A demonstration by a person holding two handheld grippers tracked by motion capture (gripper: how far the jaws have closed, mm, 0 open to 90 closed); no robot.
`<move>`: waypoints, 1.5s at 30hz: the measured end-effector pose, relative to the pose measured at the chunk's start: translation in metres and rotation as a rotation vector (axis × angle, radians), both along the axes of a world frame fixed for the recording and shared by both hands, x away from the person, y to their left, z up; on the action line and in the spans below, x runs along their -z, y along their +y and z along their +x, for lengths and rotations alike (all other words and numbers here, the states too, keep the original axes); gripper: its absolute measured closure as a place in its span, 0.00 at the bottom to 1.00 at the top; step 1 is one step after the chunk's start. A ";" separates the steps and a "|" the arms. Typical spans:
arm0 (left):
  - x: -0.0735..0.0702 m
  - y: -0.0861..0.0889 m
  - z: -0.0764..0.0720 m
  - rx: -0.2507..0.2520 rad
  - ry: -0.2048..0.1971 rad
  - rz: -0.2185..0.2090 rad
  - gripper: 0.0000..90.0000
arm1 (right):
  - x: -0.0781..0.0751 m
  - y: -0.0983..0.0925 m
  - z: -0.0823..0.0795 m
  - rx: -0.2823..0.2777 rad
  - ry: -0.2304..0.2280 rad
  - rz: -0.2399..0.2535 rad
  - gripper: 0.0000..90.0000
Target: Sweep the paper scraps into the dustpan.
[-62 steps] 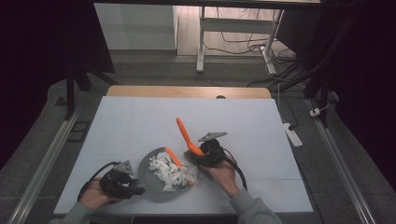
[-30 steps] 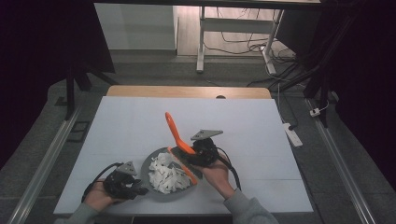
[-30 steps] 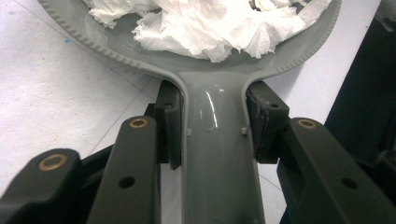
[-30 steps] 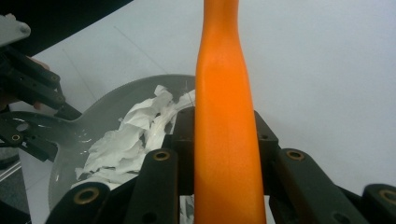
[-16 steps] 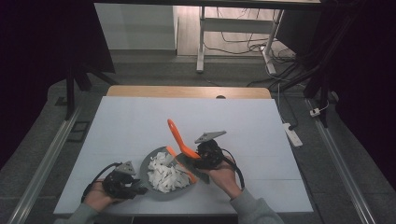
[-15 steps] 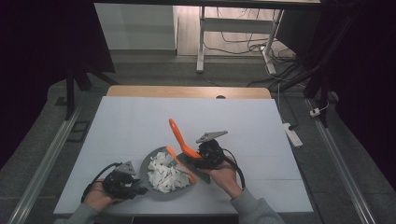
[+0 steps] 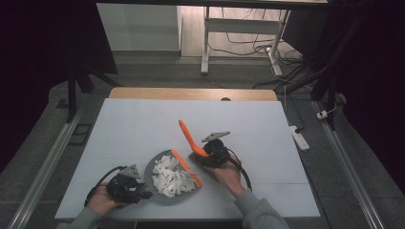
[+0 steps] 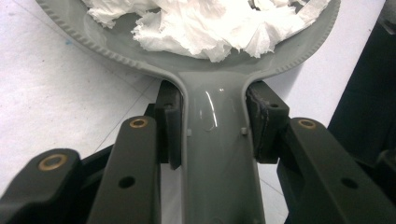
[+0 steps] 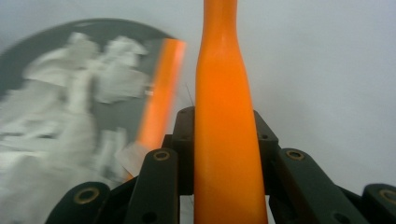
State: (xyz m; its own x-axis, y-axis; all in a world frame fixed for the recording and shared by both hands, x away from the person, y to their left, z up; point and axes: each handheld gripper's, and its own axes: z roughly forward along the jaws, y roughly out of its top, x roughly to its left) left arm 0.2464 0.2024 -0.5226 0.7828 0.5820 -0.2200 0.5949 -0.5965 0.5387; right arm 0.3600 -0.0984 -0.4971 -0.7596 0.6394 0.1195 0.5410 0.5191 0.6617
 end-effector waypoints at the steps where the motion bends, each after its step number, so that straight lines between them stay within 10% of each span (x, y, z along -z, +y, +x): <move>1: 0.000 -0.001 0.000 0.002 0.000 0.002 0.68 | 0.000 0.006 -0.003 -0.015 0.002 0.002 0.78; 11: 0.000 0.000 -0.001 -0.010 -0.006 -0.009 0.68 | -0.024 0.045 -0.030 -0.163 -0.009 0.099 0.78; 24: -0.002 0.006 -0.002 -0.042 -0.033 -0.061 0.68 | -0.035 0.013 -0.021 -0.092 -0.036 0.071 0.78; 35: -0.004 0.010 -0.003 -0.073 -0.045 -0.072 0.68 | -0.048 -0.012 -0.012 -0.019 -0.083 0.154 0.78; 45: -0.003 0.021 -0.003 -0.063 -0.002 -0.029 0.68 | -0.021 -0.033 0.025 0.117 -0.069 0.068 0.78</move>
State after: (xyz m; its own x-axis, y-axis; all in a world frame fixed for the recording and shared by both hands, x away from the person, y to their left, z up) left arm 0.2434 0.2237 -0.5197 0.7456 0.6235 -0.2354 0.6293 -0.5424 0.5565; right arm 0.3855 -0.1310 -0.4762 -0.6883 0.7162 0.1155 0.5472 0.4080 0.7308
